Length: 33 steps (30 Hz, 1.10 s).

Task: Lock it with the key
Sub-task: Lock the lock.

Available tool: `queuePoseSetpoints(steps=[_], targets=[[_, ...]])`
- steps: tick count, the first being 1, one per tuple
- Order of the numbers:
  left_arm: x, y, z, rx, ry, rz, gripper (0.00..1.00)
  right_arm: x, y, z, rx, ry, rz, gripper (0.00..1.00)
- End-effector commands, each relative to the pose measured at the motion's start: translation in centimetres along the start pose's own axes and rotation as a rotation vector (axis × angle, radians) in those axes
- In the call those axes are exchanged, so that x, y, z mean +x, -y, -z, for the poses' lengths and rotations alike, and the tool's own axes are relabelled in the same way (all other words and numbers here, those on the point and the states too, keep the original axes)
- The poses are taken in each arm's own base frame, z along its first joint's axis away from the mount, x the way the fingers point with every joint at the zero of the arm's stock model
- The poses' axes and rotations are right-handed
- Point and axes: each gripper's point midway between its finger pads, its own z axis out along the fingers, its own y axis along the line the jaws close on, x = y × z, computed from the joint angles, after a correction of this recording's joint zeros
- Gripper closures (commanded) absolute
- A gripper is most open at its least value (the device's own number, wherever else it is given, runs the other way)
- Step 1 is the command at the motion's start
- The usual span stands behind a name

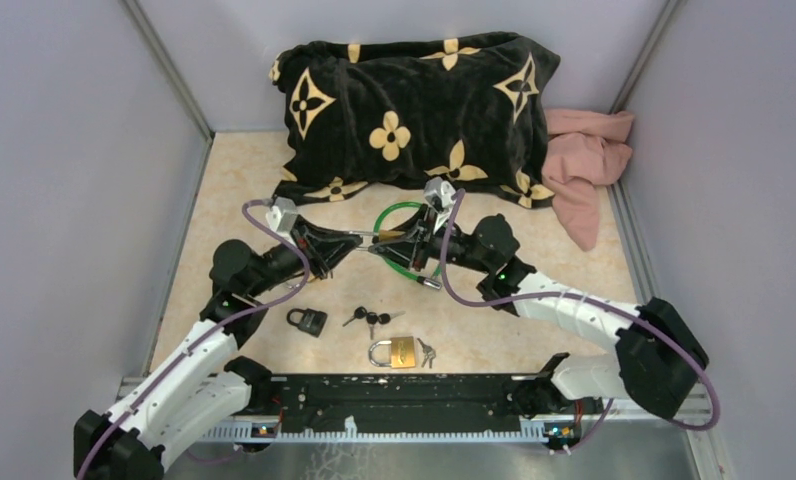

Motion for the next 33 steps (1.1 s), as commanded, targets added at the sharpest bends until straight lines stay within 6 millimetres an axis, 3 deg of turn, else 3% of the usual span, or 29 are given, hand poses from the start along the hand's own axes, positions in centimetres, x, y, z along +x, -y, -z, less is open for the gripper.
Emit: queuePoseSetpoints(steps=[1,6,7,9,10,16,17,19,21,23,28,33], targets=[[3.6,11.9,5.1,0.678,-0.228,-0.020,0.81,3.1,-3.5,-0.2,-0.091,-0.180,-0.050,1.00],[3.6,11.8,5.5,0.683,-0.244,-0.017,0.77,1.3,-4.0,0.9,-0.071,-0.132,-0.022,1.00],[3.7,11.7,5.5,0.681,-0.247,-0.013,0.78,0.9,-4.1,1.0,-0.072,-0.124,-0.018,1.00],[3.6,11.7,5.5,0.678,-0.243,-0.017,0.97,0.4,-4.4,1.2,-0.071,-0.118,-0.014,1.00],[3.7,11.6,5.4,0.672,-0.244,-0.015,1.00,0.3,-4.4,1.3,-0.070,-0.114,-0.011,1.00],[4.1,10.3,5.2,0.609,-0.257,-0.076,1.00,0.7,-5.2,2.4,-0.105,-0.160,0.001,1.00],[4.3,9.8,5.0,0.587,-0.265,-0.090,1.00,0.9,-5.6,2.8,-0.128,-0.177,0.006,0.87],[4.7,9.1,5.0,0.549,-0.282,-0.119,1.00,1.9,-6.1,3.7,-0.149,-0.239,0.012,0.49],[5.6,8.2,5.2,0.519,-0.311,-0.140,1.00,2.6,-5.8,4.7,-0.127,-0.307,0.044,0.23],[7.0,7.4,5.7,0.489,-0.362,-0.139,1.00,3.2,-5.4,6.0,-0.085,-0.372,0.071,0.16],[8.0,7.3,6.5,0.504,-0.387,-0.182,1.00,4.6,-4.5,9.5,-0.028,-0.462,0.217,0.20],[7.9,7.3,6.4,0.519,-0.379,-0.215,1.00,5.3,-3.1,9.6,-0.003,-0.510,0.293,0.31]])
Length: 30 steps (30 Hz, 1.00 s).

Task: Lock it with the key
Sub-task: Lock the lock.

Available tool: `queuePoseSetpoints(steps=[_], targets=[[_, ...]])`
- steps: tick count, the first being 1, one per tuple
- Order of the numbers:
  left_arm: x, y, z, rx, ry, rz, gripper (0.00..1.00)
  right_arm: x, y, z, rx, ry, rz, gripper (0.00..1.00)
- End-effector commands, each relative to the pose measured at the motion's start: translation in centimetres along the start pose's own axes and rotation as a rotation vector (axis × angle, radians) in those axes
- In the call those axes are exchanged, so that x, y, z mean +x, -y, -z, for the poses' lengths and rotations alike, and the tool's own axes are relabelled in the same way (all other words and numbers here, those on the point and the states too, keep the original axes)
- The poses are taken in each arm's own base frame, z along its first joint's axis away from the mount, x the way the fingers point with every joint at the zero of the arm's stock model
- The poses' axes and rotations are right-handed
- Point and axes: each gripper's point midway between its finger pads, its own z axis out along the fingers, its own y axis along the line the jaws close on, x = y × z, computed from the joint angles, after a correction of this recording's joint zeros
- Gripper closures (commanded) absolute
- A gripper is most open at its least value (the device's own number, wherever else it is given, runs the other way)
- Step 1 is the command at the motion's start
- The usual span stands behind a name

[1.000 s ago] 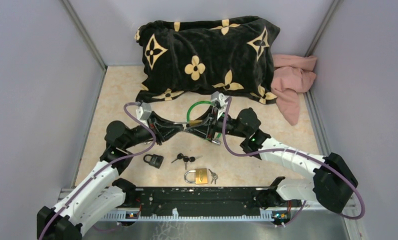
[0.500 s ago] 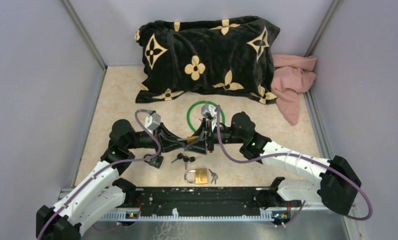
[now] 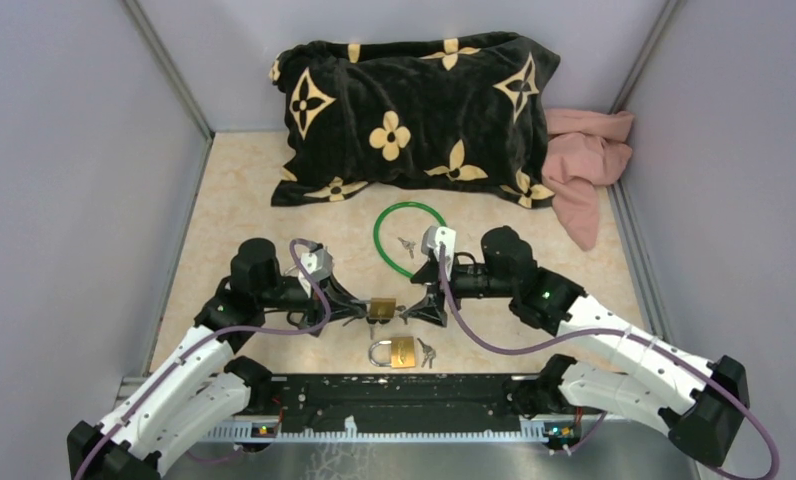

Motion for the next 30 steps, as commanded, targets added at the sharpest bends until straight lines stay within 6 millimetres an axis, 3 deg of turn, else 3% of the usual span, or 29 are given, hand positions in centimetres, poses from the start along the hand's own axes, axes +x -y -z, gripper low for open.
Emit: queuePoseSetpoints(steps=[1,6,12,15,22,26,30], targets=[[-1.6,1.2,0.2,0.066,0.030,-0.118,1.00,0.4,1.9,-0.1,0.062,-0.067,0.109,0.31],[-1.6,1.1,0.3,0.061,0.029,-0.109,1.00,0.5,1.7,-1.7,-0.010,-0.111,0.113,0.28],[-1.7,1.2,0.2,0.063,0.032,-0.103,1.00,0.6,0.9,-2.9,-0.060,-0.127,0.114,0.31],[-1.8,1.2,0.2,0.063,0.034,-0.105,1.00,0.8,0.5,-3.5,-0.069,-0.139,0.119,0.43],[-1.9,1.2,0.3,0.062,0.033,-0.111,1.00,1.3,1.0,-3.7,-0.045,-0.175,0.117,1.00],[-0.9,0.3,0.6,0.014,-0.021,-0.145,1.00,2.5,2.2,-2.5,0.030,-0.250,0.139,1.00],[1.3,-2.9,1.8,-0.141,-0.146,-0.212,1.00,4.7,6.1,0.6,0.208,-0.332,0.095,1.00]])
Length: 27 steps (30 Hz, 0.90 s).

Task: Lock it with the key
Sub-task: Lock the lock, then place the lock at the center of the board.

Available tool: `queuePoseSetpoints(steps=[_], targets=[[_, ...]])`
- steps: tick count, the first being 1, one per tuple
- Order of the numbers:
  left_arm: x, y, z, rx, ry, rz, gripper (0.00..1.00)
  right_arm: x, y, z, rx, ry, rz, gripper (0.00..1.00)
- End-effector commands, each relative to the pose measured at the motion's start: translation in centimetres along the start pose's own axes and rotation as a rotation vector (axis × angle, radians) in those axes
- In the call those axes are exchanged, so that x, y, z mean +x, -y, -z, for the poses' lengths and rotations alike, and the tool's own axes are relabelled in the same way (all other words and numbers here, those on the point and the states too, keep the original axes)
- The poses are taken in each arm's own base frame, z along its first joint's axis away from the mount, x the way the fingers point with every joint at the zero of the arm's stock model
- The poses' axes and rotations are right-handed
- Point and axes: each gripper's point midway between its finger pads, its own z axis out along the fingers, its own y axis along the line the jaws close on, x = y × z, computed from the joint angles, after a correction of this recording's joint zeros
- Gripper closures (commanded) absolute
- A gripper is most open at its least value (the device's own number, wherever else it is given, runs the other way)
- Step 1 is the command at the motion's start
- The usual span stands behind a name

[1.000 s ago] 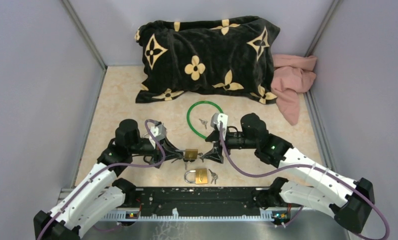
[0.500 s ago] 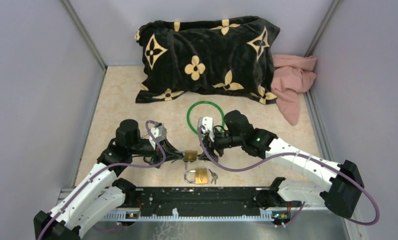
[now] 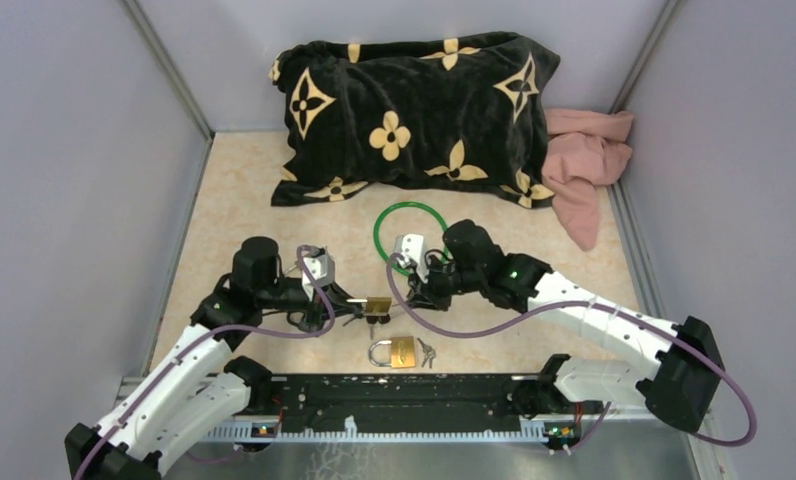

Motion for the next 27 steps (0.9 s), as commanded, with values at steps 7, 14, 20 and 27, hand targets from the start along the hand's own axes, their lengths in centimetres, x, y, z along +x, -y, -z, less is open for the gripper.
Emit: queuePoseSetpoints(steps=[7,14,20,27], targets=[[2.2,-5.6,2.0,-0.275,-0.138,-0.096,1.00,2.7,7.2,5.5,0.372,-0.047,-0.061,1.00],[2.9,-12.1,1.3,-0.634,0.058,0.404,1.00,-0.3,8.4,3.0,0.347,0.089,-0.164,1.00],[6.4,-14.6,0.6,-0.701,0.146,0.692,1.00,-2.4,8.0,0.3,0.252,0.232,-0.240,1.00],[11.3,-14.2,0.6,-0.744,0.138,0.939,0.85,-4.0,7.3,-3.7,0.160,0.274,-0.284,1.00]])
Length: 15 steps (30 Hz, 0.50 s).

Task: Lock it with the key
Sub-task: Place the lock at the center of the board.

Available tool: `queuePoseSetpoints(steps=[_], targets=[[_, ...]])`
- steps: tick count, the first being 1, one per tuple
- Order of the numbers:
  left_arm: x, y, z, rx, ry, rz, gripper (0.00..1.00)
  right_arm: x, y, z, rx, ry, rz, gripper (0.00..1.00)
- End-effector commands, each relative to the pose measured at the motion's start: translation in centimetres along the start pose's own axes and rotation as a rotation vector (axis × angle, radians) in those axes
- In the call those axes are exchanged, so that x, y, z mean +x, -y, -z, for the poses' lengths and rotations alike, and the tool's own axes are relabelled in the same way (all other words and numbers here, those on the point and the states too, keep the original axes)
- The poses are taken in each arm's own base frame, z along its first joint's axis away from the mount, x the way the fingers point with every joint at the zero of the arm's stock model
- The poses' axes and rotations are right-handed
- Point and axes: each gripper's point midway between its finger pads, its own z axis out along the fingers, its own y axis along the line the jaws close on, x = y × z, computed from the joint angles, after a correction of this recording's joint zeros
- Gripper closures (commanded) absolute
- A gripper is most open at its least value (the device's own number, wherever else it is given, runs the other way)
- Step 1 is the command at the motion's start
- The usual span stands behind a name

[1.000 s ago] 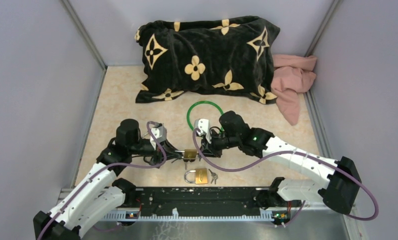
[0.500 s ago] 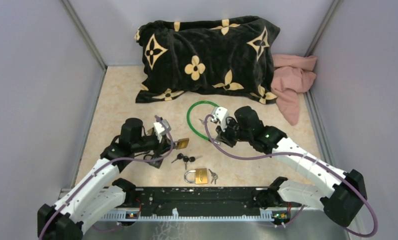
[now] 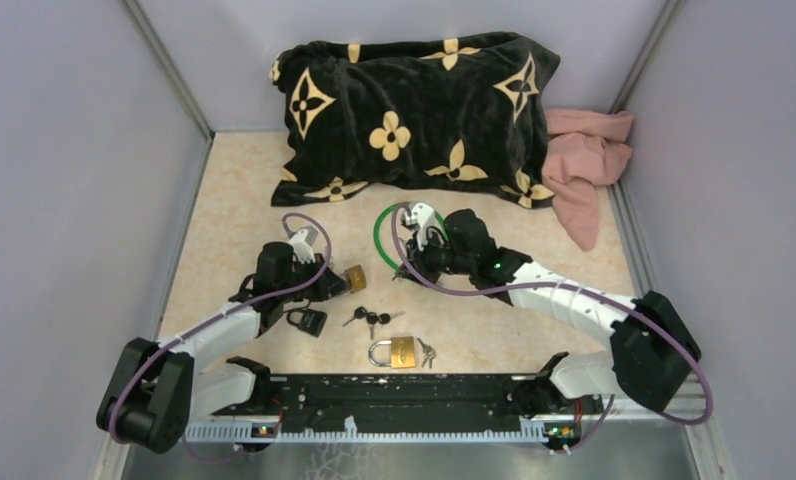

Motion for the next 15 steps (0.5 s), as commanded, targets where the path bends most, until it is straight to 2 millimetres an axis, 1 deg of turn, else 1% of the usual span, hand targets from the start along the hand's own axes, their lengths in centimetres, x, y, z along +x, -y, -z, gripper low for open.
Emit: queuePoseSetpoints(steps=[1,3,4,8,10,11,12,13,15], targets=[[-1.2,0.9,-0.6,0.055,0.087,0.147,0.79,-3.7,-2.4,-2.5,-0.096,0.120,-0.007,1.00],[-0.9,1.2,-0.7,0.081,0.081,0.150,0.71,-3.5,-2.5,-3.6,-0.103,0.111,-0.031,1.00],[-0.8,1.2,-0.7,0.085,0.080,0.150,0.67,-3.1,-2.3,-4.2,-0.103,0.100,-0.052,1.00],[-0.5,0.3,-0.6,0.034,0.081,0.156,0.48,-2.6,-1.7,-5.6,-0.086,0.091,-0.114,1.00],[-0.5,0.3,-0.5,0.031,0.086,0.153,0.39,-2.5,-1.2,-6.4,-0.064,0.089,-0.145,1.00],[-0.7,0.2,-0.4,0.026,0.094,0.149,0.29,-2.4,-1.0,-6.7,-0.057,0.087,-0.159,1.00],[-1.0,0.1,-0.3,0.015,0.103,0.141,0.06,-2.3,-0.8,-7.1,-0.052,0.082,-0.173,1.00],[-1.3,-0.1,-0.2,-0.003,0.113,0.132,0.02,-2.2,-0.6,-7.5,-0.047,0.078,-0.187,1.00],[-2.1,-0.6,0.1,-0.045,0.136,0.100,0.01,-1.9,-0.3,-8.3,-0.042,0.064,-0.218,1.00]])
